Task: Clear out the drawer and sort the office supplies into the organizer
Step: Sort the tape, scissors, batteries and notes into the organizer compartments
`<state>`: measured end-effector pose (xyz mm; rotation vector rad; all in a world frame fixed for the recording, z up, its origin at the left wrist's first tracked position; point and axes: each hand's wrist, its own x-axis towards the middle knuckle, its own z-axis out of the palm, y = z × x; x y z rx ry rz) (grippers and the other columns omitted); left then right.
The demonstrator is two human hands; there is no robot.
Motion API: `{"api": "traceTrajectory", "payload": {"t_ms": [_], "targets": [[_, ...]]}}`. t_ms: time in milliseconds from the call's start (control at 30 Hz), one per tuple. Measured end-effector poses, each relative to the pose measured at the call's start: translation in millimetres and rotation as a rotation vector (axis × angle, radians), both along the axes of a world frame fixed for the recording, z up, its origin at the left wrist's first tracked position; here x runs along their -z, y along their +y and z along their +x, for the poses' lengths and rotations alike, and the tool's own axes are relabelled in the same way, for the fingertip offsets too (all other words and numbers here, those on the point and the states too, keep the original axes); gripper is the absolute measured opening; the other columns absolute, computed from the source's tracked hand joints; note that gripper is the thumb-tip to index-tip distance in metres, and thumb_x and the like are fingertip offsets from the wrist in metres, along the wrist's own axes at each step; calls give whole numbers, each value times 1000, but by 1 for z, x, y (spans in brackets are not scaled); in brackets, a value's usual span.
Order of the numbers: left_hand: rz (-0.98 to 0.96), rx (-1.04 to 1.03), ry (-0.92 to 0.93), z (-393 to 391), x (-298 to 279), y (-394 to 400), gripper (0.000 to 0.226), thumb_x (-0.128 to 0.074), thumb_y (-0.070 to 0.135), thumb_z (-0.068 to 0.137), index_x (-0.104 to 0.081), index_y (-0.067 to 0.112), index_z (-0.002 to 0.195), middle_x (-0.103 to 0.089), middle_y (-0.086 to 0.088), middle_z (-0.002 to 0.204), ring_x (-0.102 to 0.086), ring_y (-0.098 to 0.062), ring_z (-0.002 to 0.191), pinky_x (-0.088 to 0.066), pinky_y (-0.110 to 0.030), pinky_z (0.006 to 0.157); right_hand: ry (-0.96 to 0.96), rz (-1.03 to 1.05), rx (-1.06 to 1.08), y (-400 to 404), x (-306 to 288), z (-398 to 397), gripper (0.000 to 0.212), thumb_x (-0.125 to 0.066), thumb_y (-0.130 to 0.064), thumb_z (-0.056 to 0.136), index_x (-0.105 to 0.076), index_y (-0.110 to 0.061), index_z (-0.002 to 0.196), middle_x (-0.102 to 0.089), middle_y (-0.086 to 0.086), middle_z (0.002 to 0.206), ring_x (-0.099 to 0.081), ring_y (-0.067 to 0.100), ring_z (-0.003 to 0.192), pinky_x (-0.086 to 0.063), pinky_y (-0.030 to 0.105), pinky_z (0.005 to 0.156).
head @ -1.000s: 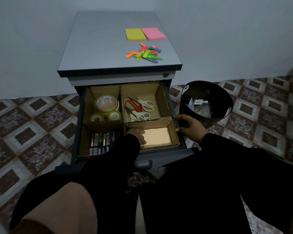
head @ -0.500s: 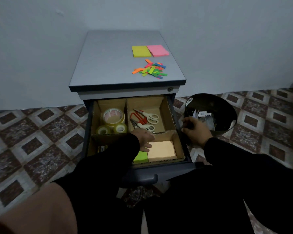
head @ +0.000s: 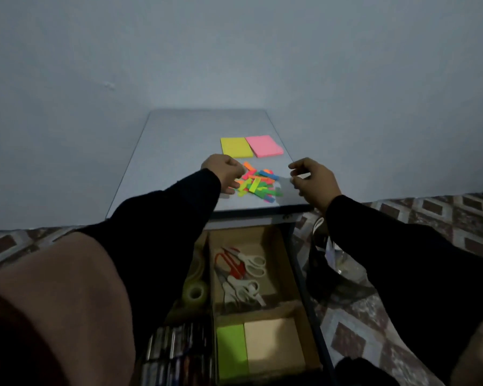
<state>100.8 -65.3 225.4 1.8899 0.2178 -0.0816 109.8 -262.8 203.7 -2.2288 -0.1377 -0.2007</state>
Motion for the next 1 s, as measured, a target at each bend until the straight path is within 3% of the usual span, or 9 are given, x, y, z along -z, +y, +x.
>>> {"api": "traceTrajectory", "payload": {"t_ms": [200, 333, 433, 500, 600, 767, 900, 1000], "targets": [[97, -14, -38, 77, -6, 19, 18, -62, 13, 86, -56, 15, 70, -59, -12, 78, -58, -26, 72, -53, -43, 79, -39, 43, 0, 19, -12, 77, 24, -56, -1, 83, -62, -9, 105, -61, 3, 91, -53, 21, 80, -47, 36, 78], [270, 5, -107, 122, 6, 26, 14, -66, 17, 84, -59, 15, 73, -63, -16, 90, -58, -26, 76, -53, -36, 74, -19, 24, -3, 28, -10, 121, 26, -57, -2, 84, -61, -5, 109, -62, 6, 97, -50, 17, 74, -41, 25, 72], [465, 10, -184, 145, 18, 30, 5, -64, 18, 85, -62, 14, 87, -66, -11, 105, -57, -21, 91, -46, -25, 79, -28, -54, 1, 32, -5, 145, 25, -59, -8, 86, -62, -10, 111, -63, 8, 107, -50, 15, 83, -35, 19, 71], [556, 3, -202, 157, 26, 32, 17, -59, 19, 89, -63, 12, 105, -62, -11, 117, -56, -24, 107, -41, -26, 84, -28, -118, -1, 35, -1, 157, 27, -60, -14, 87, -62, -13, 114, -60, 11, 114, -53, 19, 91, -37, 22, 77], [698, 40, -179, 171, 34, 32, 42, -53, 26, 94, -47, 16, 134, -48, -12, 137, -43, -31, 126, -36, -31, 96, -2, -265, -5, 40, 6, 171, 35, -62, -33, 87, -60, -18, 119, -53, 14, 123, -50, 28, 113, -38, 29, 91], [917, 220, -25, 192, 34, 35, 83, -60, 42, 87, -13, 17, 150, -19, -11, 155, -23, -34, 139, -23, -36, 113, 156, -540, 85, 50, 18, 177, 77, -64, -63, 73, -43, -17, 132, -47, 13, 132, -41, 32, 124, -36, 39, 98], [771, 310, 121, 201, 27, 43, 99, -68, 38, 82, 1, 17, 151, -22, -11, 155, -34, -31, 134, -32, -36, 109, 274, -412, 111, 43, 19, 184, 83, -71, -54, 72, -39, -7, 133, -47, 15, 134, -43, 32, 124, -39, 36, 96], [728, 310, 165, 204, 24, 49, 109, -76, 33, 75, 1, 16, 151, -23, -12, 154, -34, -30, 136, -32, -39, 110, 332, -308, 135, 33, 17, 187, 77, -73, -45, 75, -41, -1, 130, -50, 17, 131, -47, 30, 121, -37, 28, 76]]}}
